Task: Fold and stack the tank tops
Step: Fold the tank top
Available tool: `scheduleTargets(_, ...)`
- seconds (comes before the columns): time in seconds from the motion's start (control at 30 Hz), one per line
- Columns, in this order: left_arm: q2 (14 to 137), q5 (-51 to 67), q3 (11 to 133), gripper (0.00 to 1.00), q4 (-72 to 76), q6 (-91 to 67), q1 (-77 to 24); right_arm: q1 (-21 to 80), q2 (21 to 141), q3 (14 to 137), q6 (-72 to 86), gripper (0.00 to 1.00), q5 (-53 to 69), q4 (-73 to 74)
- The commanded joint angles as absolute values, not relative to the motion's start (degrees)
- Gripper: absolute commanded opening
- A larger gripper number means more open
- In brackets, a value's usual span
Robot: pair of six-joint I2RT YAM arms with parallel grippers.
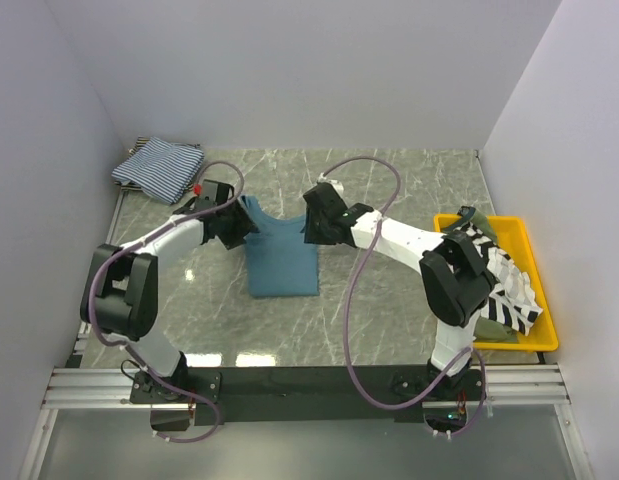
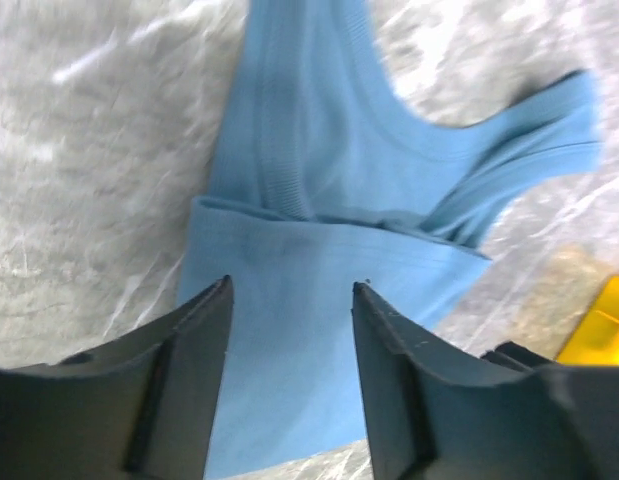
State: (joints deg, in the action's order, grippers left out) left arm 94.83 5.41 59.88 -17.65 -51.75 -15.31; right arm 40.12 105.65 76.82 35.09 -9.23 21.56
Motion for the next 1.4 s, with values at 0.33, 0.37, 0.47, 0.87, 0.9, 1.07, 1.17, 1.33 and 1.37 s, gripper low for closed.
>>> scheduleTargets(0.33, 74.5, 7.6, 46.2, 0.45, -12.8, -57.6, -17.6, 43.1, 88.9, 54.3, 40.0, 0.45, -8.5, 12.9)
scheduleTargets(0.37, 74.7, 8.1, 45.2, 0.43, -11.7, -58.6, -18.6, 44.0, 88.8, 53.3, 40.6, 0.45, -8.5, 12.1)
scheduleTargets(0.47, 77.4, 9.3, 43.7, 0.39, -6.5, -60.6, -23.4, 45.8, 90.3, 52.2, 41.9, 0.45, -9.1, 11.3)
scheduleTargets(0.87, 93.4, 1.5, 51.9, 0.29, 2.5, -62.2, -39.1, 36.0, 90.9, 59.1, 41.6, 0.45, -12.8, 12.7)
scheduleTargets(0.9, 95.4, 0.2, 53.5, 0.28, 1.5, -62.0, -39.9, 34.8, 92.7, 60.5, 41.3, 0.44, -12.1, 12.8)
scheduleTargets(1.07, 101.4, -5.7, 58.5, 0.23, -4.9, -60.7, -43.3, 29.7, 100.3, 71.9, 39.6, 0.43, -11.9, 14.9)
scheduleTargets(1.17, 103.3, -5.8, 58.5, 0.20, -9.1, -61.3, -44.7, 28.3, 102.9, 76.0, 38.6, 0.43, -11.8, 15.0)
scheduleTargets(1.33, 102.0, -3.8, 54.0, 0.19, -11.9, -62.5, -46.6, 27.2, 107.2, 79.3, 36.3, 0.43, -11.4, 14.8)
scheduleTargets(1.37, 101.5, -3.0, 52.0, 0.18, -12.0, -62.5, -46.8, 27.2, 107.4, 79.3, 36.2, 0.43, -11.3, 14.5)
